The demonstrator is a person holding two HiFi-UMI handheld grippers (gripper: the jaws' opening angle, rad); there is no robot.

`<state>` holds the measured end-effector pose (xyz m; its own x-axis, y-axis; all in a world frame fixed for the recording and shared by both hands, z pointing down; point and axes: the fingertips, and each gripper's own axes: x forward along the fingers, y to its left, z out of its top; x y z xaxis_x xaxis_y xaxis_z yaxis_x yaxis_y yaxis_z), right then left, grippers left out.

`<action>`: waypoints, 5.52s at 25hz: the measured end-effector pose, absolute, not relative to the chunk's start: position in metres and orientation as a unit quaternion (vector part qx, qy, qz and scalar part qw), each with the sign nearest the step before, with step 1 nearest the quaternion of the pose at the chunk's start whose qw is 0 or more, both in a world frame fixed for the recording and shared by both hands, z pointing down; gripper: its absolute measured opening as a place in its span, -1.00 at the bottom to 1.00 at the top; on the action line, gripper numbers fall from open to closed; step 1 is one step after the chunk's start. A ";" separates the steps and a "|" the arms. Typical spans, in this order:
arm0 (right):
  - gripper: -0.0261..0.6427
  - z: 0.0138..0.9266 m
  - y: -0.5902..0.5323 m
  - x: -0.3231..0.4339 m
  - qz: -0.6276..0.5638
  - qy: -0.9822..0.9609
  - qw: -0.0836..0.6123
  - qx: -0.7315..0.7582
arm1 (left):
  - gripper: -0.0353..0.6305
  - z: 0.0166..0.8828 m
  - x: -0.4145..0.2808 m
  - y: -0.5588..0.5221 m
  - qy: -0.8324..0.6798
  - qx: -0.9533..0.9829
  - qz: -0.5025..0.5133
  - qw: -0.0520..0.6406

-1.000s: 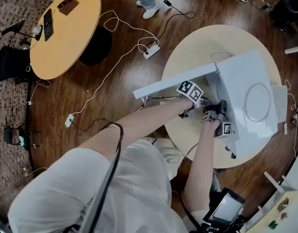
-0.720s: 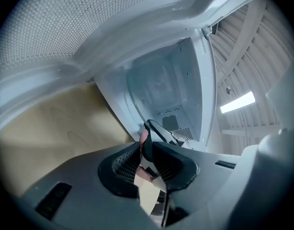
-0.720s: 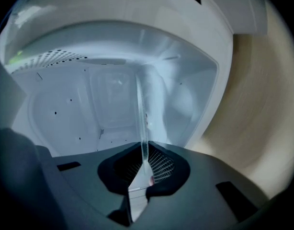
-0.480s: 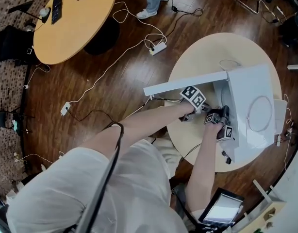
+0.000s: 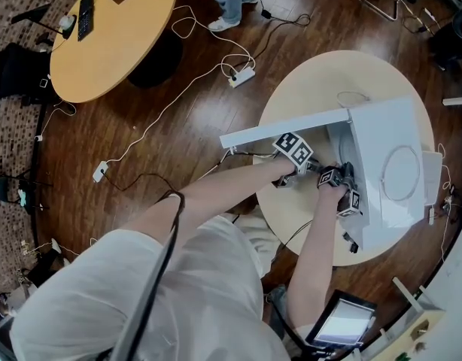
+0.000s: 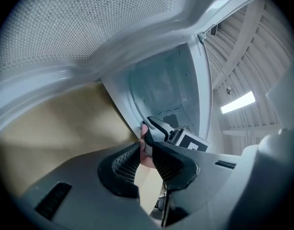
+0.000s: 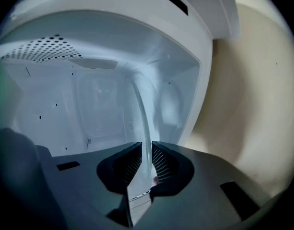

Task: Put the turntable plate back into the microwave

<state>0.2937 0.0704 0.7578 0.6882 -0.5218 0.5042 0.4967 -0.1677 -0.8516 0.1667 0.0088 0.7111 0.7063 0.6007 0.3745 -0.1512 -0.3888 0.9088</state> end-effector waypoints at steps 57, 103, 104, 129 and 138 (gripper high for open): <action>-0.77 0.751 0.066 0.271 -0.455 0.070 0.623 -0.633 | -0.77 0.734 0.257 0.001 0.066 0.757 0.357 0.543; -0.63 0.710 0.074 0.226 -0.507 0.223 0.489 -0.674 | -0.79 0.740 0.286 -0.013 -0.020 0.697 0.276 0.661; -0.63 0.710 0.077 0.225 -0.506 0.224 0.488 -0.675 | -0.79 0.741 0.286 -0.013 -0.021 0.698 0.279 0.659; -0.63 0.718 0.143 0.205 -0.500 0.207 0.476 -0.693 | -0.75 0.759 0.289 -0.006 -0.066 0.740 0.348 0.573; -0.63 0.721 0.151 0.201 -0.500 0.203 0.477 -0.694 | -0.69 0.756 0.284 -0.006 -0.078 0.760 0.371 0.528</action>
